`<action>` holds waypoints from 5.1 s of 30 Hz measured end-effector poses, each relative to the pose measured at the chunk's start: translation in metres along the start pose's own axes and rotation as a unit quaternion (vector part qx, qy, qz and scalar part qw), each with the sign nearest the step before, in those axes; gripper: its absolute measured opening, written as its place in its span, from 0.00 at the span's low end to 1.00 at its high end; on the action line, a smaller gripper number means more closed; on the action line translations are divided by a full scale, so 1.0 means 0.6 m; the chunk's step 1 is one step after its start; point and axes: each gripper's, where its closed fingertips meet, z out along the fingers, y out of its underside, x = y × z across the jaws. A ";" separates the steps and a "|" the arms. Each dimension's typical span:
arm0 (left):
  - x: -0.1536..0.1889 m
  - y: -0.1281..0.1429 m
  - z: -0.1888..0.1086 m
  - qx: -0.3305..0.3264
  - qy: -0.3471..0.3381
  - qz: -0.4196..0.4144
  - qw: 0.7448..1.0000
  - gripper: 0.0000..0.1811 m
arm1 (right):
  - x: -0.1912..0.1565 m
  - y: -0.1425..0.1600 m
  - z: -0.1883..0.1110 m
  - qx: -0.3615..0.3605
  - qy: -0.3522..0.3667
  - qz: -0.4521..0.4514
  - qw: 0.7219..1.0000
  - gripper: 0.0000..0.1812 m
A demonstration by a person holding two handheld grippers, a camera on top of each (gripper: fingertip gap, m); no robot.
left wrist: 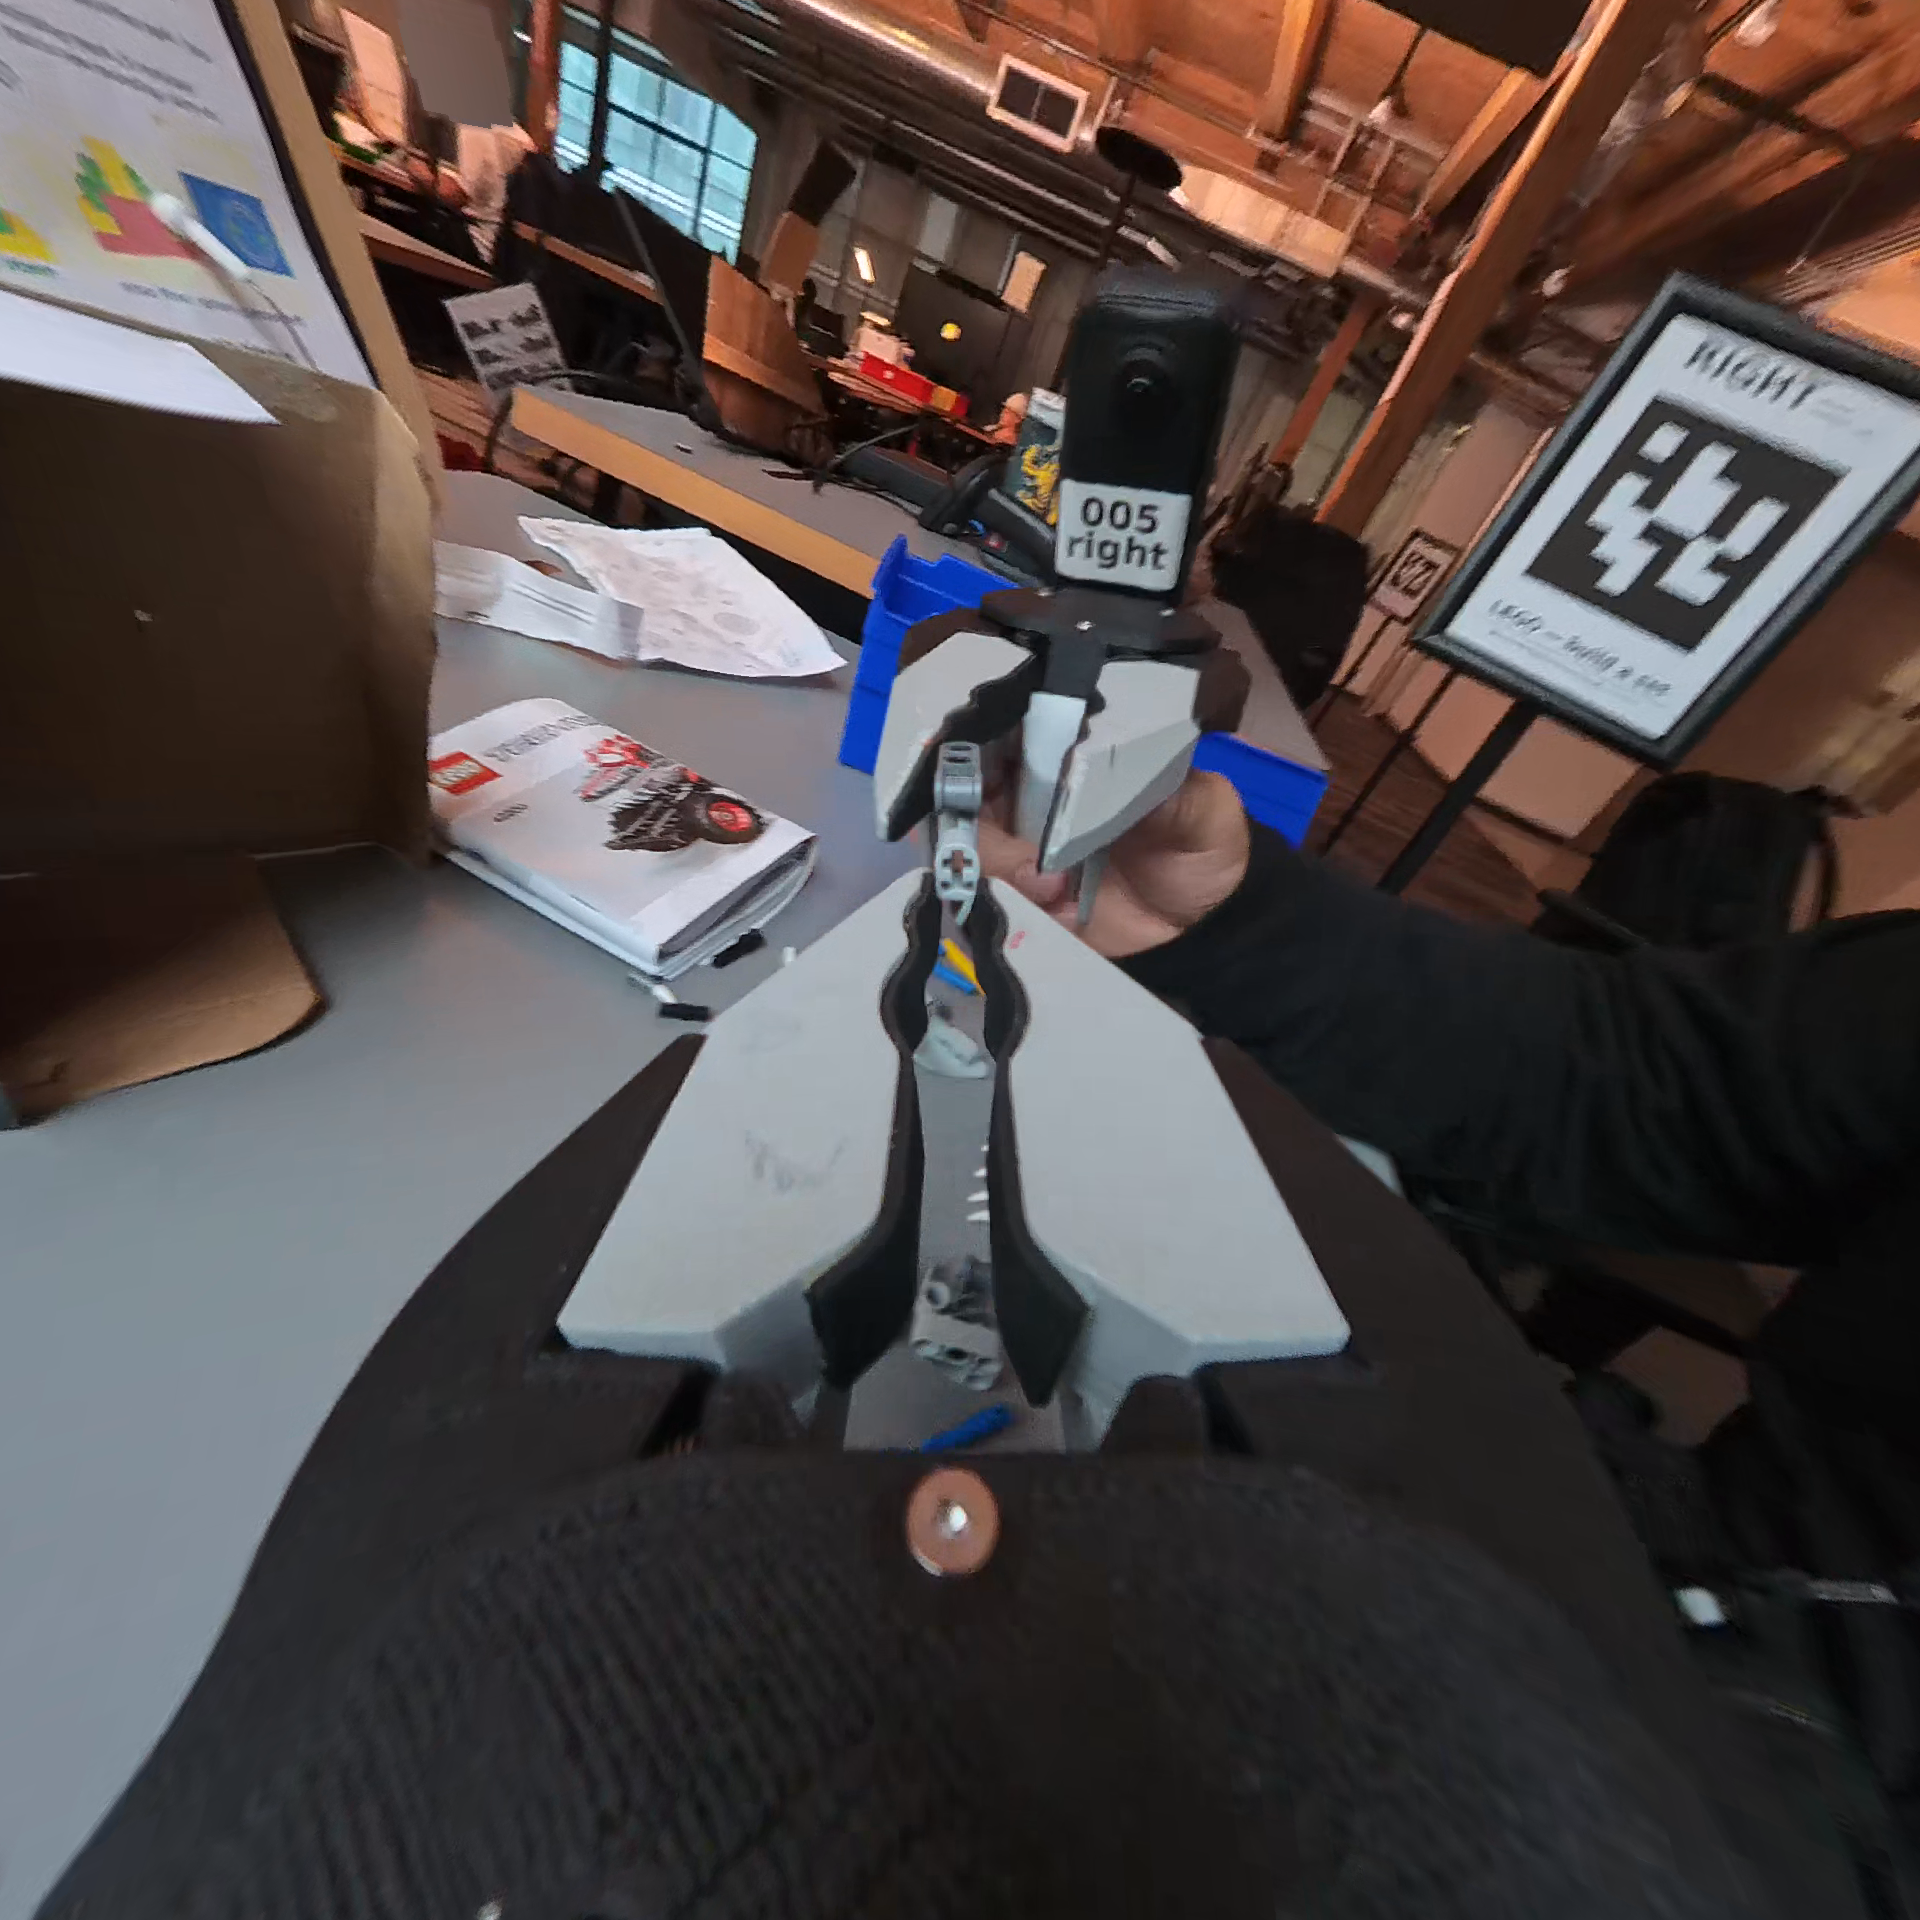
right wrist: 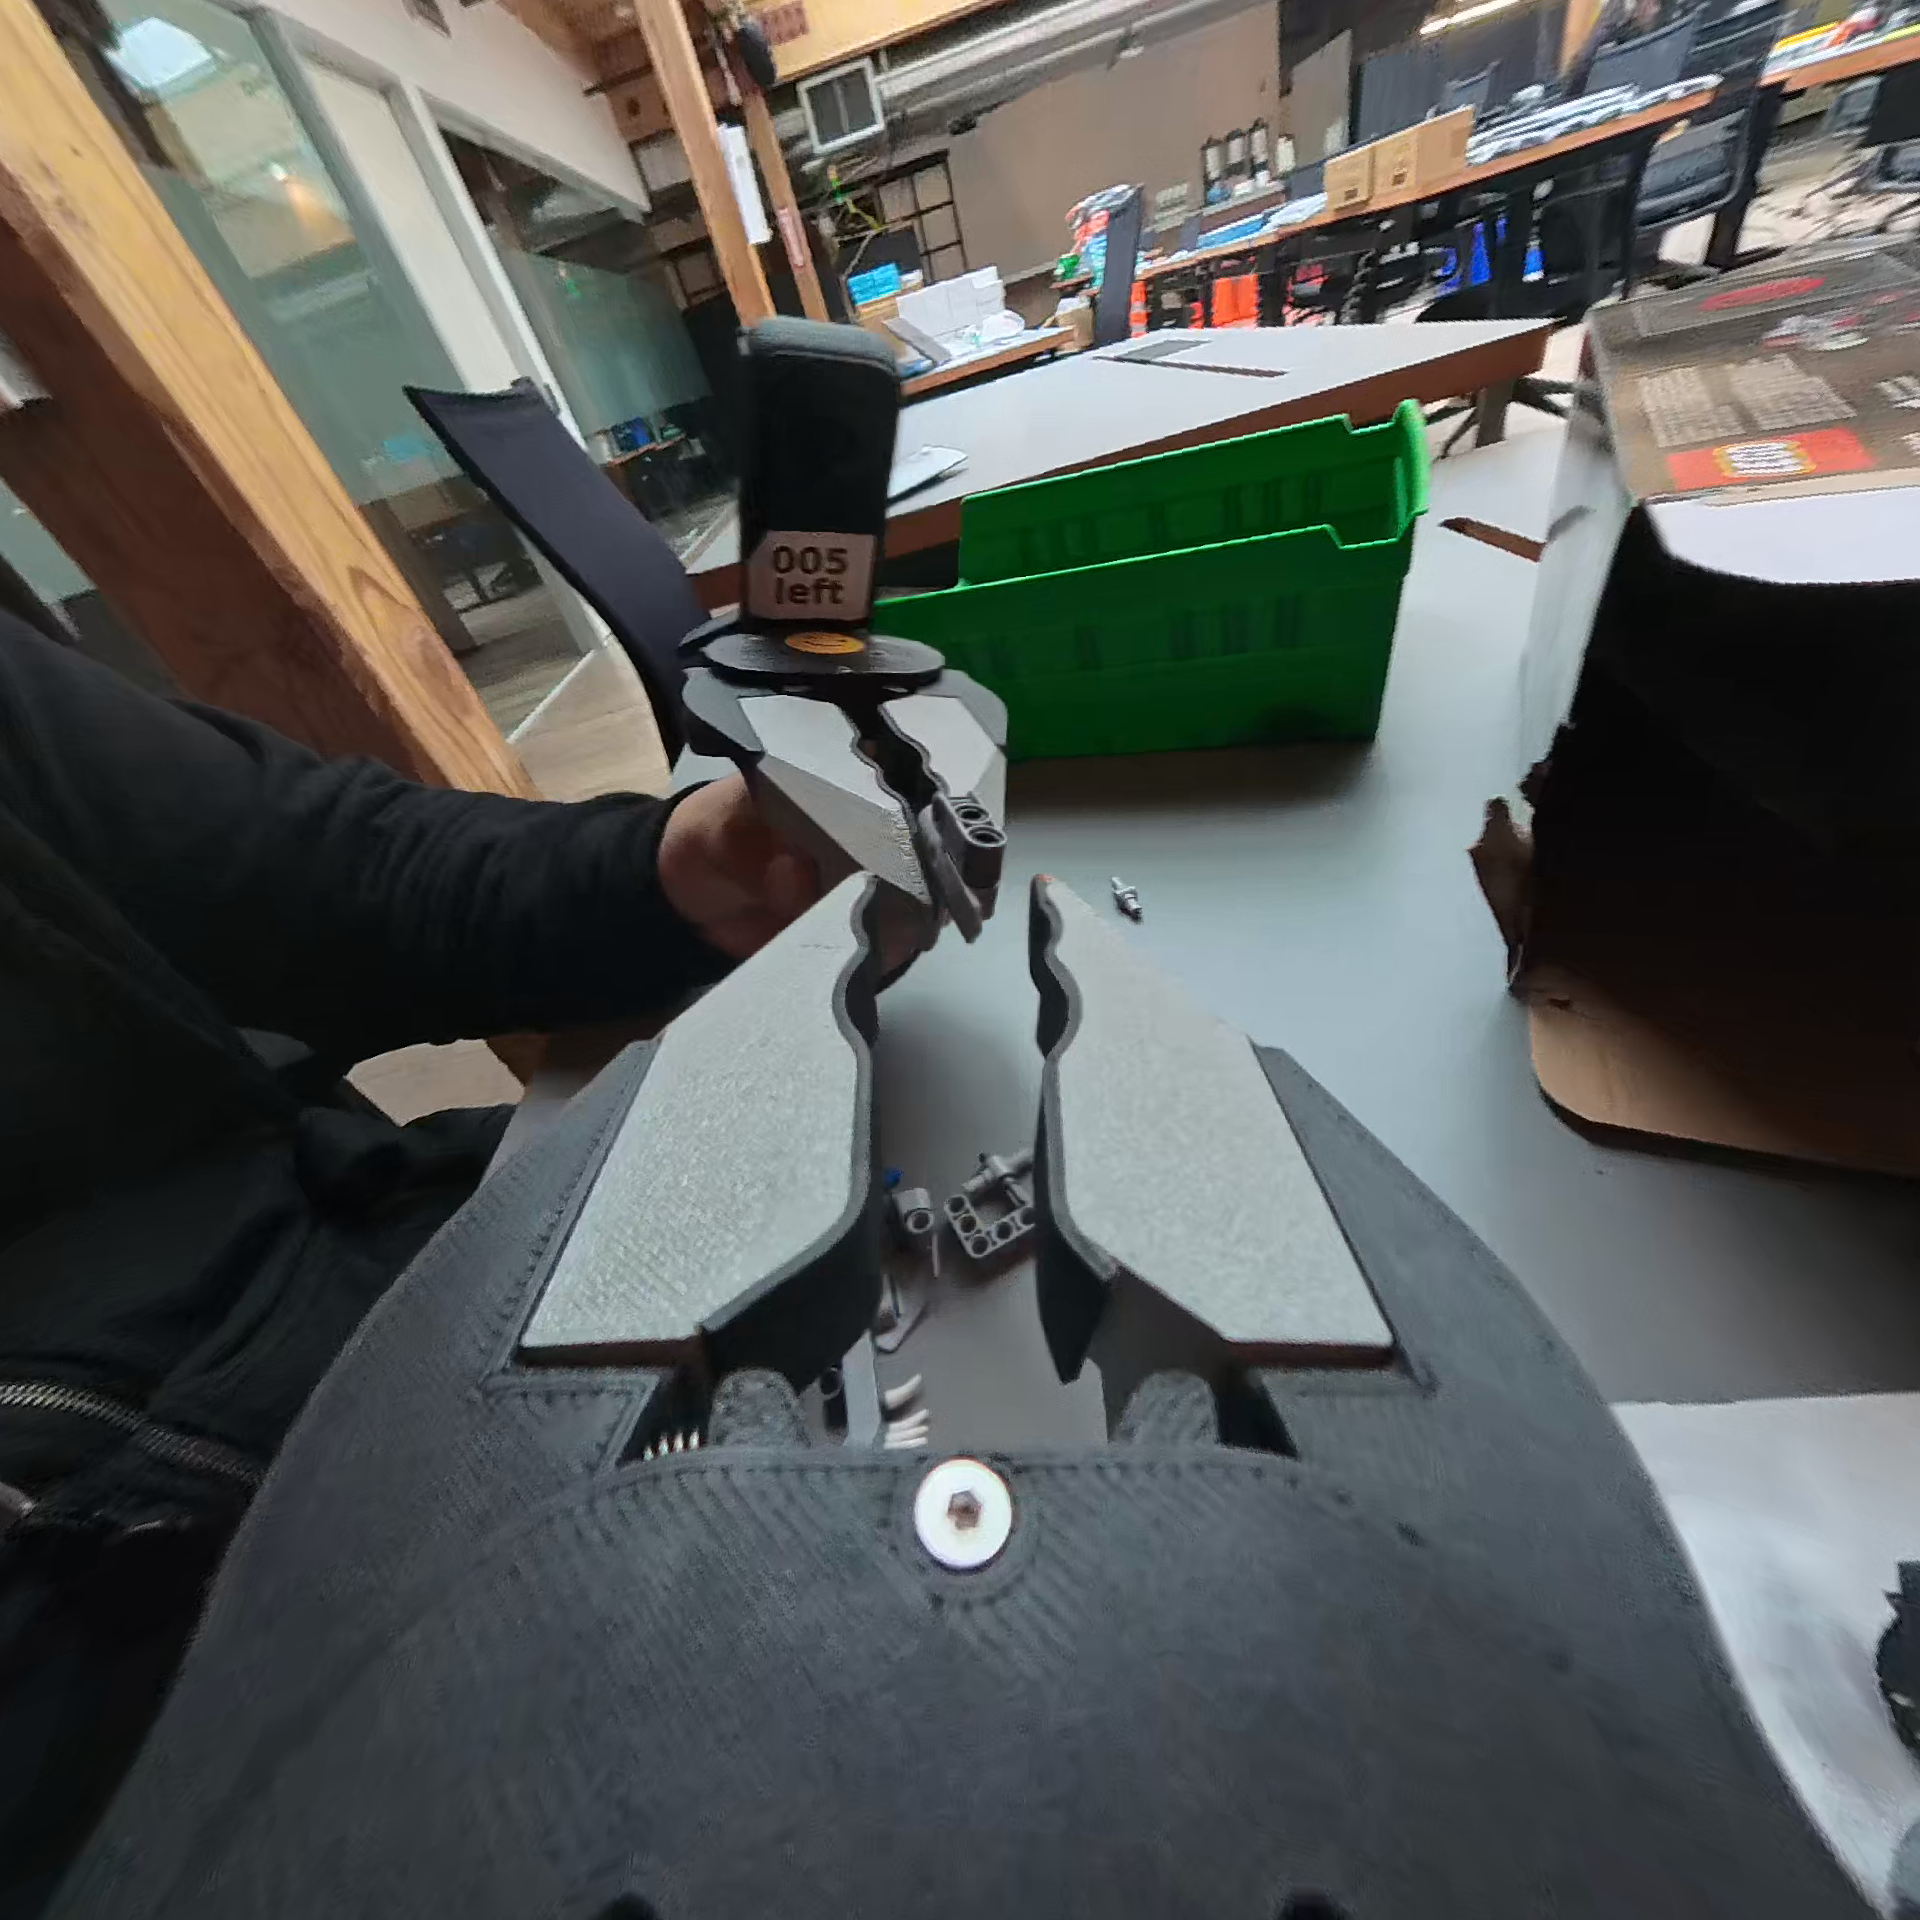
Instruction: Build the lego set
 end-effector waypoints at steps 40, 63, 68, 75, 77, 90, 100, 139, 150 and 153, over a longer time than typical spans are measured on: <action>0.059 -0.022 0.011 0.052 0.057 0.047 0.996 0.02 | -0.056 -0.049 0.012 0.103 -0.082 0.058 0.990 0.02; 0.026 -0.033 0.007 0.072 0.046 -0.030 0.996 0.07 | -0.031 -0.047 0.012 0.121 -0.075 0.106 0.984 0.02; 0.032 -0.030 0.003 0.068 0.073 -0.058 0.993 0.03 | -0.032 -0.041 0.021 0.120 -0.088 0.123 0.981 0.02; 0.029 -0.050 -0.020 0.103 0.086 -0.080 0.988 0.03 | -0.017 -0.072 -0.031 0.155 -0.070 0.094 0.981 0.04; 0.031 -0.048 -0.018 0.100 0.089 -0.080 0.988 0.03 | -0.018 -0.064 -0.024 0.129 -0.054 0.076 0.987 0.08; 0.027 -0.032 -0.006 0.075 0.085 -0.090 0.989 0.03 | -0.024 -0.030 0.000 0.066 -0.058 0.081 0.993 0.02; 0.026 -0.038 -0.010 0.088 0.055 -0.053 0.993 0.03 | -0.022 -0.041 0.009 0.120 -0.055 0.116 0.984 0.02; 0.046 0.026 0.018 -0.075 0.016 0.123 0.989 0.03 | -0.045 0.021 -0.017 -0.094 -0.055 -0.113 0.988 0.03; 0.046 0.019 0.010 -0.057 0.029 0.091 0.994 0.03 | -0.048 0.012 -0.010 -0.057 -0.078 -0.054 0.994 0.02; 0.044 0.003 0.003 -0.025 0.029 0.072 0.997 0.03 | -0.044 -0.008 -0.004 -0.006 -0.082 0.002 0.997 0.02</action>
